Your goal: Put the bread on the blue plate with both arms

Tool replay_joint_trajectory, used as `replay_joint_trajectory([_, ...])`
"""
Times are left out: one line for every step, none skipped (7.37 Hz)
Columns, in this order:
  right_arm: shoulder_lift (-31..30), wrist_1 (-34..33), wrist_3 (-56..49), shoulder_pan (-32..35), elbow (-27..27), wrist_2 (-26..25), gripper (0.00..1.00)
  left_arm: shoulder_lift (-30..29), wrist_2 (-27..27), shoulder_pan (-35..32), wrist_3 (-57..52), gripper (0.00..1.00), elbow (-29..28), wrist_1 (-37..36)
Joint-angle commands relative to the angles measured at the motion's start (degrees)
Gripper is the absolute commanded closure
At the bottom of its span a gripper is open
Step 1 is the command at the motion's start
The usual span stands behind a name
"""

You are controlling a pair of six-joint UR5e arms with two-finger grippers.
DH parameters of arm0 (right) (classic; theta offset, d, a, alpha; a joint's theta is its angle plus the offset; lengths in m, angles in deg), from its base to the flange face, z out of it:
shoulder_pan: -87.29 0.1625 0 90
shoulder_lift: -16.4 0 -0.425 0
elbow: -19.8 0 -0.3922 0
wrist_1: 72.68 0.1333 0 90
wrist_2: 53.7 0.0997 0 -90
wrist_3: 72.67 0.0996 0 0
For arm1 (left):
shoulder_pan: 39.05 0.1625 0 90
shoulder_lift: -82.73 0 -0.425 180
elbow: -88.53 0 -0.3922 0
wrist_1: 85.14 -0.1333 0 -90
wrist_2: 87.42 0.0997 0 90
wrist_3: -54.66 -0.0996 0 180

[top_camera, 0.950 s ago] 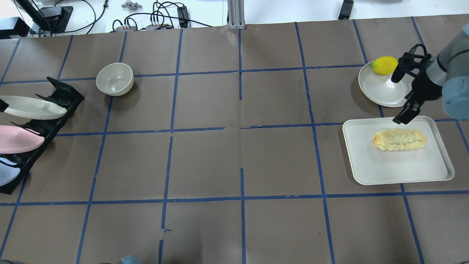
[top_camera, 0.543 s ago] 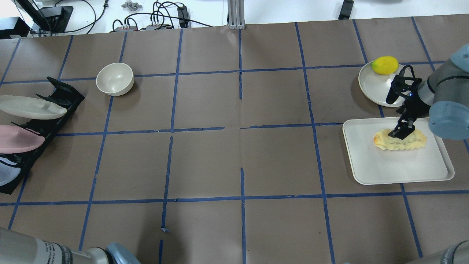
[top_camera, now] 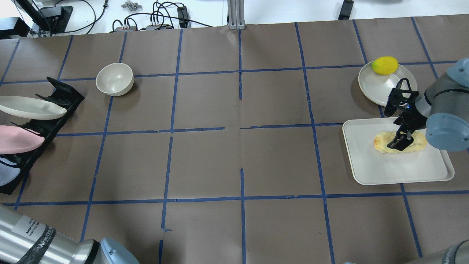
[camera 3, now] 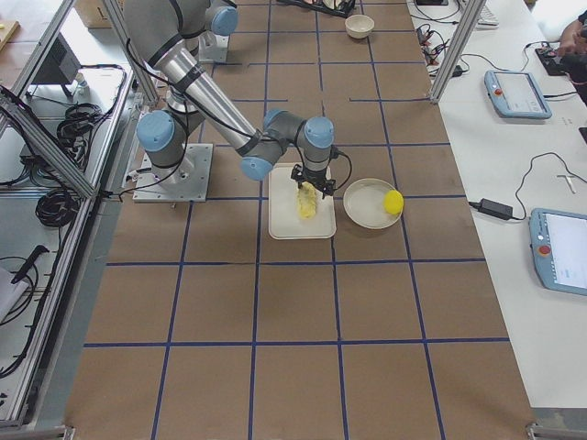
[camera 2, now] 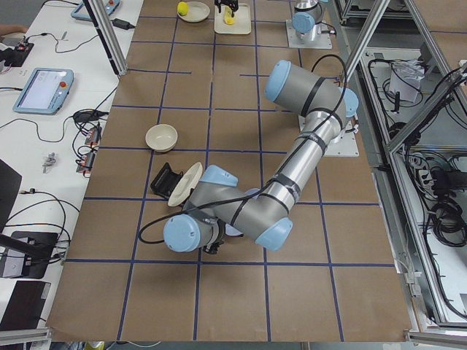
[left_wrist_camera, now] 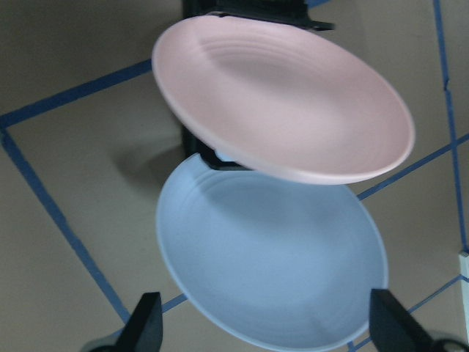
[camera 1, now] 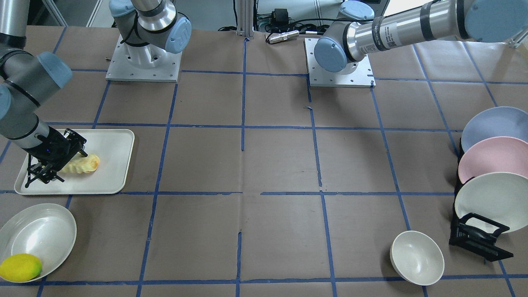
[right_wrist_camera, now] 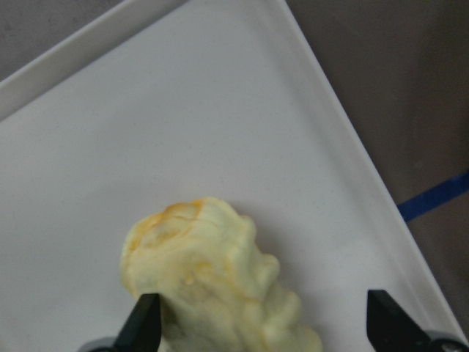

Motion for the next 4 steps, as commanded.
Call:
replay_joint_trajectory([-0.55, -0.27, 0.4, -0.07, 0.87, 0.01, 0.12, -5.88, 7.68, -0.78, 6.57, 0.02, -6.91, 6.37])
replay_joint_trajectory([-0.55, -0.97, 1.09, -0.07, 0.87, 0.01, 0.35, -6.24, 8.23, -1.65, 7.05, 0.02, -6.48, 6.29])
replay_joint_trajectory([-0.64, -1.15, 2.32, 0.01, 0.87, 0.01, 0.7, -7.11, 8.58, -1.92, 9.58, 0.01, -6.48, 6.29])
replay_joint_trajectory([-0.81, -1.06, 3.03, 0.02, 0.52, -0.25, 0.84, -8.08, 8.67, -2.19, 10.82, 0.02, -6.57, 6.73])
